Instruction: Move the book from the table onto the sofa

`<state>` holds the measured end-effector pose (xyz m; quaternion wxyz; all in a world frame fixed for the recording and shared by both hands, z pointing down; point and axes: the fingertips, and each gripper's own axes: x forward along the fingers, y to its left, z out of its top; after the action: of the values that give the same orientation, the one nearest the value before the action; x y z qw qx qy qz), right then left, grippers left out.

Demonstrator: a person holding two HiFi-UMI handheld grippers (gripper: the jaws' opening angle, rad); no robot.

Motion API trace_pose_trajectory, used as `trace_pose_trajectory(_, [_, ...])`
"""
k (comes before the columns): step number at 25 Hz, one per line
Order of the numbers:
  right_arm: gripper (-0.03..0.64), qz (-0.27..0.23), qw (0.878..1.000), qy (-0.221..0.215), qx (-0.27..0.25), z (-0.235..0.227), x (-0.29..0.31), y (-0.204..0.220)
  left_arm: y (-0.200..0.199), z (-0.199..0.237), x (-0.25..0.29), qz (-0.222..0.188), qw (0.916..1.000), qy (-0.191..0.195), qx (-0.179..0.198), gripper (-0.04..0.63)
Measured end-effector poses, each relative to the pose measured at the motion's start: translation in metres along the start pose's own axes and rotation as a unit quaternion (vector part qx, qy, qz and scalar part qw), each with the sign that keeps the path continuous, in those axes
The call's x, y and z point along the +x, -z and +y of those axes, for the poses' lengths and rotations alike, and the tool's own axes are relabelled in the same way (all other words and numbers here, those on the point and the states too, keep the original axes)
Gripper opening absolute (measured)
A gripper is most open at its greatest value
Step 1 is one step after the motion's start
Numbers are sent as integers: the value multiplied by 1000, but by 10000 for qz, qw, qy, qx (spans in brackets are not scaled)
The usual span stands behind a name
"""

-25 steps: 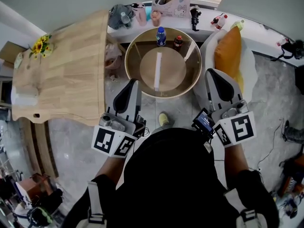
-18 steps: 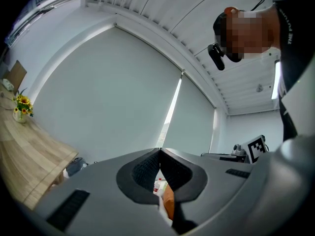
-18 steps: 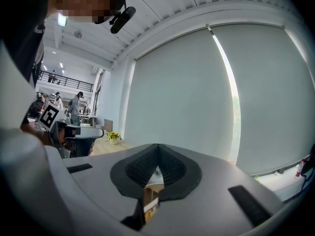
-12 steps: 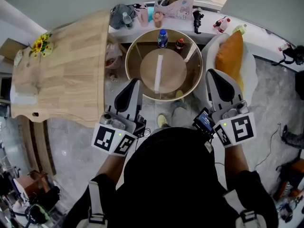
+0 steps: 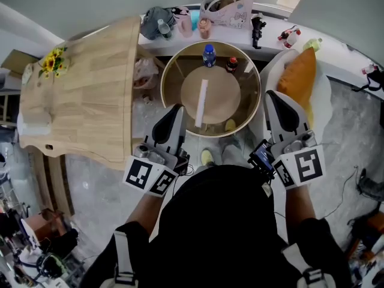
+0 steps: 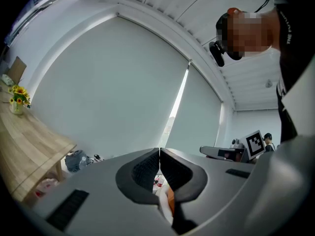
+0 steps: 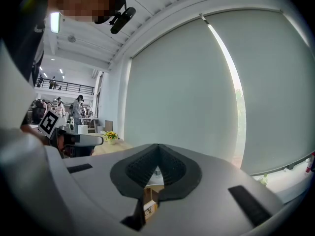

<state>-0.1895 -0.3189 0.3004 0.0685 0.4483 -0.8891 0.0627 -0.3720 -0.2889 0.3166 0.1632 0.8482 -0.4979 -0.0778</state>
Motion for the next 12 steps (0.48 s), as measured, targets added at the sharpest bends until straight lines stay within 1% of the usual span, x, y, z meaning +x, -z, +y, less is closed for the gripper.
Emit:
trace_pose_trajectory(3, [9, 63, 9999, -34, 94, -20, 13, 5, 19, 12, 26, 223, 9996, -84, -157, 18])
trace_pose_trajectory(4, [9, 91, 9999, -43, 132, -27, 18, 7, 26, 17, 34, 311, 9992, -133, -207, 35])
trace_pose_trajectory(5, [9, 128, 9998, -54, 167, -32, 22, 10, 33, 23, 40, 415, 9987, -190, -235, 65])
trace_pose_trajectory(7, [9, 209, 9995, -83, 227, -44, 31, 15, 50, 35, 53, 655, 9970, -307, -258, 107])
trace_pose_trajectory(12, [9, 402, 9986, -137, 314, -73, 53, 30, 94, 60, 83, 1269, 9906, -491, -168, 145])
